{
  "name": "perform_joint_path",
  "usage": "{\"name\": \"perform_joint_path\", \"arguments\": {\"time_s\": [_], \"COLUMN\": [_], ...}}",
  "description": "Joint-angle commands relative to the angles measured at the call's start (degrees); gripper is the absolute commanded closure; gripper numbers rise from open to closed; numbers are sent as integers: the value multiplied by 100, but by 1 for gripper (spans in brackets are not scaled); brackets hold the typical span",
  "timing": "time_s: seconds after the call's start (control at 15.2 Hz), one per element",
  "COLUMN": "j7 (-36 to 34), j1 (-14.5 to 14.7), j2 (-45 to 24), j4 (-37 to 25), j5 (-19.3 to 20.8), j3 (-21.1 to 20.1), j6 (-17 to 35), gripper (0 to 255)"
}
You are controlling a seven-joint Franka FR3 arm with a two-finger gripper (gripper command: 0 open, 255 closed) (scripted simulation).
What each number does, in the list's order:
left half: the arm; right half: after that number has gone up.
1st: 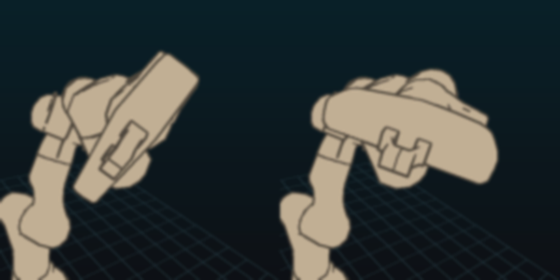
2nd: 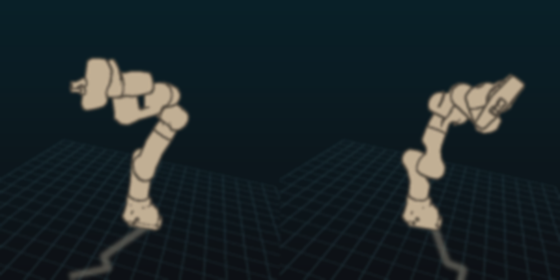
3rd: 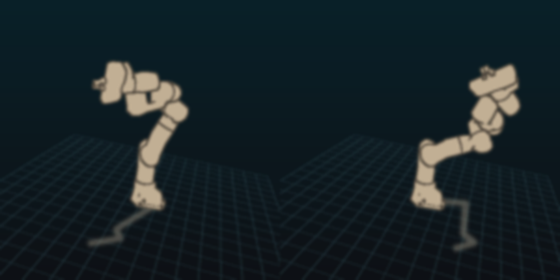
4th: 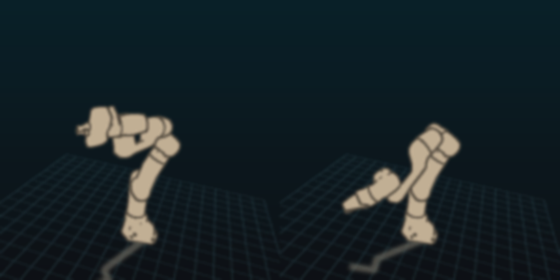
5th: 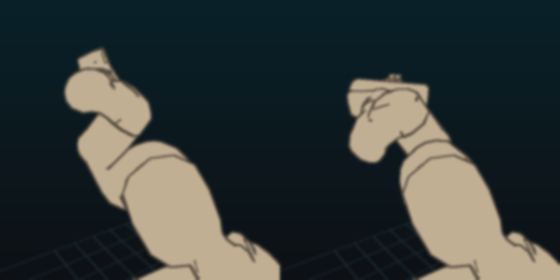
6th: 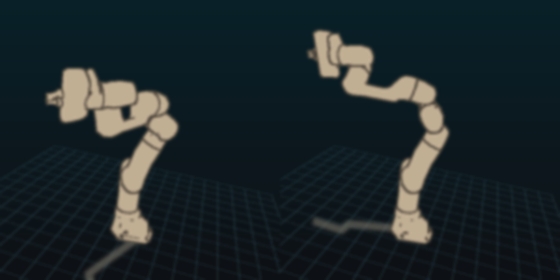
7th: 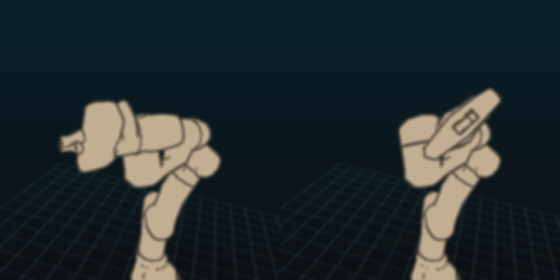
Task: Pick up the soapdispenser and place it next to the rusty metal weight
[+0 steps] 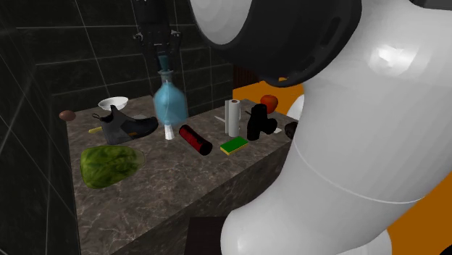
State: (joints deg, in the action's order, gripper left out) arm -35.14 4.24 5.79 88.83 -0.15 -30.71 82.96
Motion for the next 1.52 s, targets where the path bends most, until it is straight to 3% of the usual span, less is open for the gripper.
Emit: {"name": "perform_joint_path", "arguments": {"time_s": [0.0, 0.33, 0.86, 1.45], "j7": [-25, -95, 1164, 2400], "j1": [7, 37, -522, -1067], "j2": [-83, -300, 2, -224], "j4": [-259, -844, -499, -709], "j5": [41, 152, 70, 204], "j3": [-20, -77, 633, 1308], "j6": [-187, -589, -472, -428], "gripper": [255, 255, 255, 255]}}
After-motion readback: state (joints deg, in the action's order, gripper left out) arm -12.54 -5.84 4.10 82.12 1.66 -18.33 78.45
